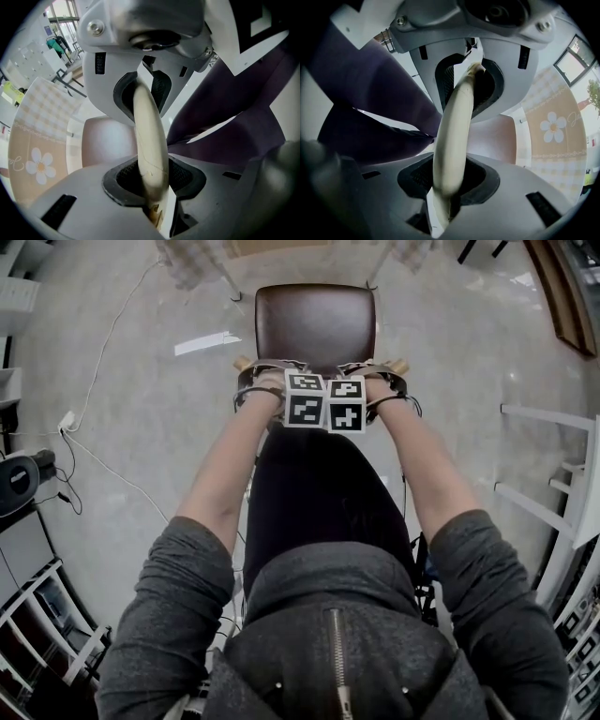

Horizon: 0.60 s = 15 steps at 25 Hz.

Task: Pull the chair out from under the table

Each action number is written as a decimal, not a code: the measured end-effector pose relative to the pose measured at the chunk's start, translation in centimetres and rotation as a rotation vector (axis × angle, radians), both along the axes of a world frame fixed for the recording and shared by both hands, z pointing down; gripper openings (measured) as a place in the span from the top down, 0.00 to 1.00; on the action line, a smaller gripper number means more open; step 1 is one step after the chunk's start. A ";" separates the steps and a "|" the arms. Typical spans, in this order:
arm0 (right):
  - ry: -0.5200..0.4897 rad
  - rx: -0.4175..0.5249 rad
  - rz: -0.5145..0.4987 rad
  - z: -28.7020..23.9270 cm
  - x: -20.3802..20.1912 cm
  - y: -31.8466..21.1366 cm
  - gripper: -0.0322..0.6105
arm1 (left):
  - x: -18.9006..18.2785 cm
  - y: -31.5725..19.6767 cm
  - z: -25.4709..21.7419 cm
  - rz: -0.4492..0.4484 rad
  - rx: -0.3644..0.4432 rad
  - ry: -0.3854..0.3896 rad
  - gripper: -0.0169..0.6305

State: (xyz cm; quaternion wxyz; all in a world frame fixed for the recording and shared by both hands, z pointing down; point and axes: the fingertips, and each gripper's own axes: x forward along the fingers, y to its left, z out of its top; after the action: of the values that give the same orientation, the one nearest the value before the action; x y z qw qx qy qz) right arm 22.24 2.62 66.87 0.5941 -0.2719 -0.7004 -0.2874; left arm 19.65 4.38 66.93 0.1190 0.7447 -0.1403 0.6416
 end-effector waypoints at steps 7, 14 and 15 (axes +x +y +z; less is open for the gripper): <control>-0.005 -0.026 -0.006 0.2 0.0 0.3 0.77 | 0.0 0.2 0.4 -0.009 -0.019 -0.006 0.77; 0.019 -0.107 -0.009 -0.3 0.1 0.1 0.63 | 0.9 2.5 -0.1 0.000 -0.236 0.102 0.40; 0.025 -0.115 0.004 -0.5 0.1 -0.1 0.62 | 0.9 3.1 -0.4 -0.003 -0.276 0.118 0.38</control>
State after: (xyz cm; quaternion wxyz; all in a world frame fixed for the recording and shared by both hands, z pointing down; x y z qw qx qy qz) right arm 22.33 2.51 66.37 0.5869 -0.3078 -0.7087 -0.2421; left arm 20.60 7.53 66.52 0.2291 0.7574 -0.0448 0.6098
